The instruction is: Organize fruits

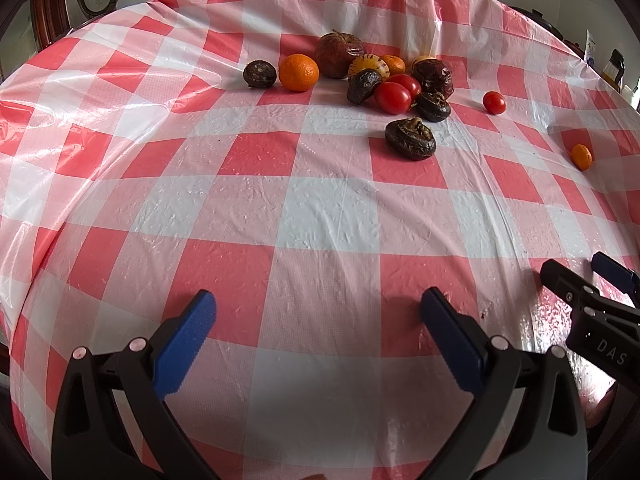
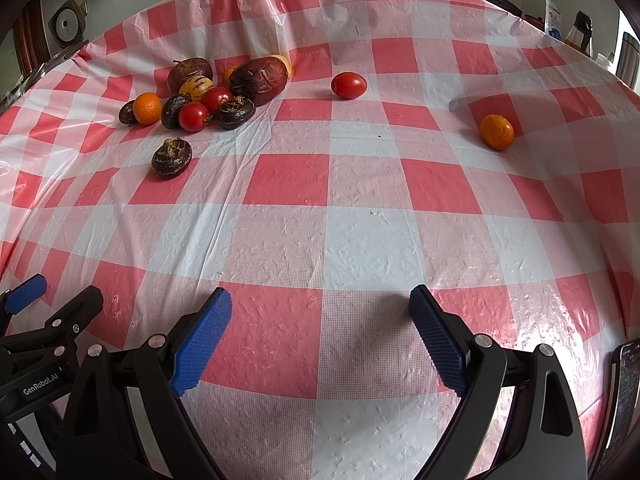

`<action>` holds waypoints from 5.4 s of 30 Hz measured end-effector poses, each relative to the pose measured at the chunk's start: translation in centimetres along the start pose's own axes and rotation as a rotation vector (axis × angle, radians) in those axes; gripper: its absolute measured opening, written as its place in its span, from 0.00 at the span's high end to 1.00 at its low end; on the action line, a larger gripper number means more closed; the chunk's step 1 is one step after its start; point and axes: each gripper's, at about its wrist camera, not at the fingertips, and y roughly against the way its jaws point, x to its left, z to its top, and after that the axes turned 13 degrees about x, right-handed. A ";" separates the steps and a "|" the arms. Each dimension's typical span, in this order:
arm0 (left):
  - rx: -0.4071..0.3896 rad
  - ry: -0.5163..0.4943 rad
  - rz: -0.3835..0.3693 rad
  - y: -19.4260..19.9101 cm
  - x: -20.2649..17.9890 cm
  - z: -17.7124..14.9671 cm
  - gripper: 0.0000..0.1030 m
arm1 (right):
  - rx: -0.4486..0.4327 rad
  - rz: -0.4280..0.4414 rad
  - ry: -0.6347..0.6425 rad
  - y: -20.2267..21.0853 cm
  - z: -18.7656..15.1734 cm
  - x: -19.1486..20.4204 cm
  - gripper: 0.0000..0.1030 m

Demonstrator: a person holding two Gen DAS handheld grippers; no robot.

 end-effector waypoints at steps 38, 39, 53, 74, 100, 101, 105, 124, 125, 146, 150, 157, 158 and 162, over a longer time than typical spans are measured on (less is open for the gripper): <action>-0.045 -0.064 -0.060 -4.1 -5.4 11.4 0.61 | -0.110 0.035 -0.046 1.6 0.4 -2.2 0.16; -0.047 -0.058 -0.076 -4.0 -5.1 11.4 0.61 | -0.129 0.008 -0.058 1.7 1.0 -3.0 0.16; -0.056 -0.029 -0.157 -3.8 -3.8 11.2 0.61 | -0.064 0.009 -0.441 -5.3 13.6 -17.9 0.32; -0.109 0.043 -0.236 -2.7 -1.8 10.2 0.61 | -0.196 0.220 -0.225 -1.7 6.7 -5.8 0.63; -0.284 0.247 -0.147 8.3 9.6 -9.6 0.61 | -0.192 0.361 -0.044 3.6 -3.4 0.8 0.63; -0.283 0.254 -0.145 8.3 10.1 -10.1 0.61 | -0.187 0.362 -0.023 3.8 -3.9 1.3 0.63; -0.261 0.285 -0.123 8.6 12.4 -13.0 0.61 | -0.148 0.398 0.076 4.4 -6.0 4.3 0.63; -0.237 0.552 0.043 11.9 26.3 -27.3 0.61 | -0.137 0.524 0.797 10.5 -19.1 23.2 0.63; -0.236 0.578 0.055 12.1 27.2 -28.4 0.61 | -0.135 0.538 0.857 11.0 -20.3 24.4 0.63; 0.212 0.797 0.124 0.5 36.7 -39.9 0.61 | 0.270 0.235 1.625 1.3 -39.4 42.2 0.63; 0.262 0.827 0.122 -0.5 37.4 -41.0 0.47 | 0.380 0.161 1.603 -1.7 -40.3 43.2 0.62; 0.285 0.820 0.137 -0.6 37.0 -40.4 0.19 | 0.439 0.131 1.568 -2.5 -40.7 42.6 0.50; 0.293 0.828 0.137 -0.5 37.1 -40.4 0.19 | 0.422 0.139 1.562 -2.0 -40.6 42.4 0.44; 0.256 0.867 0.152 1.0 37.3 -39.8 0.19 | 0.314 0.239 1.553 2.0 -39.6 41.6 0.41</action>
